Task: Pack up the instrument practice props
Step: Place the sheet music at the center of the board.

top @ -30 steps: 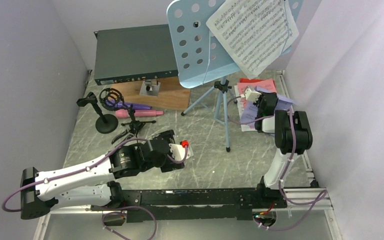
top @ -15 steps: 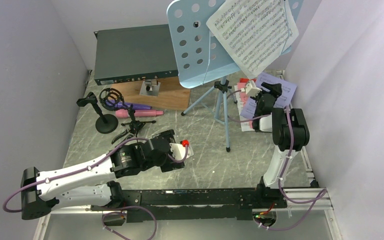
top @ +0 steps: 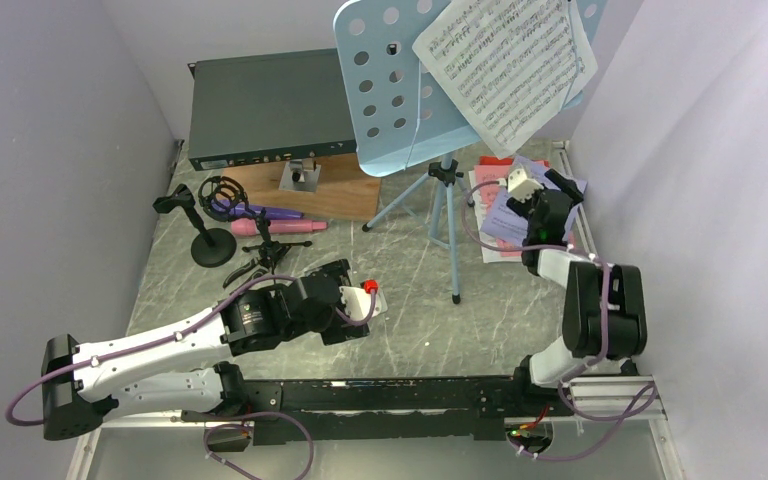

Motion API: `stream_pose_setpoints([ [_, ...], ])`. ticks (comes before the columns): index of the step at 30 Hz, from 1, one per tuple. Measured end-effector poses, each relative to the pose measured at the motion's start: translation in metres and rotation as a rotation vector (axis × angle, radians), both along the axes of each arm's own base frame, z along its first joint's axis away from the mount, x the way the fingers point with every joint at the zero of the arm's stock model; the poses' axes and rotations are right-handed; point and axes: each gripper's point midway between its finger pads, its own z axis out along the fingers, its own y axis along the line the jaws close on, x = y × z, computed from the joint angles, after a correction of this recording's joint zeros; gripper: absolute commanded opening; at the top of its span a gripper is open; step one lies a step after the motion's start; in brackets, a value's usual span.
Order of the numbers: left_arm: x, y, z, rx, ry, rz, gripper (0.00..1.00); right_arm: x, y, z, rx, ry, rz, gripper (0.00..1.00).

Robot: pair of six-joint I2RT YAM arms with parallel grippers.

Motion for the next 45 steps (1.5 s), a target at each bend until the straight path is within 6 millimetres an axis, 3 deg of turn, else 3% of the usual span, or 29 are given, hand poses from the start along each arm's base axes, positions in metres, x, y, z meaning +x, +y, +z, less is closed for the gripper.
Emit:
stream_pose_setpoints([
  [8, -0.002, -0.001, -0.001, -0.007, 0.012, -0.009, 0.99, -0.044, 0.032, -0.029, 0.107, 0.201, 0.148, 0.93],
  [19, -0.006, -0.005, -0.003, -0.035, 0.059, -0.025, 0.99, -0.106, 0.083, -0.022, 0.217, 0.329, 0.380, 0.93],
  [26, -0.008, -0.006, -0.002, -0.056, 0.080, -0.030, 1.00, -0.155, 0.119, -0.042, 0.299, 0.531, 0.560, 1.00],
  [29, -0.010, -0.006, 0.004, -0.094, 0.095, -0.041, 0.99, -0.174, 0.133, -0.040, 0.341, 0.605, 0.634, 1.00],
  [34, -0.012, -0.006, 0.022, -0.187, 0.104, -0.051, 0.99, -0.200, 0.160, -0.014, 0.407, 0.639, 0.774, 1.00],
  [39, -0.011, -0.009, 0.034, -0.254, 0.110, -0.055, 1.00, -0.226, 0.191, 0.027, 0.485, 0.643, 0.948, 1.00],
  [45, -0.013, -0.011, 0.035, -0.271, 0.135, -0.063, 0.99, -0.249, 0.219, 0.098, 0.550, 0.569, 1.118, 1.00],
])
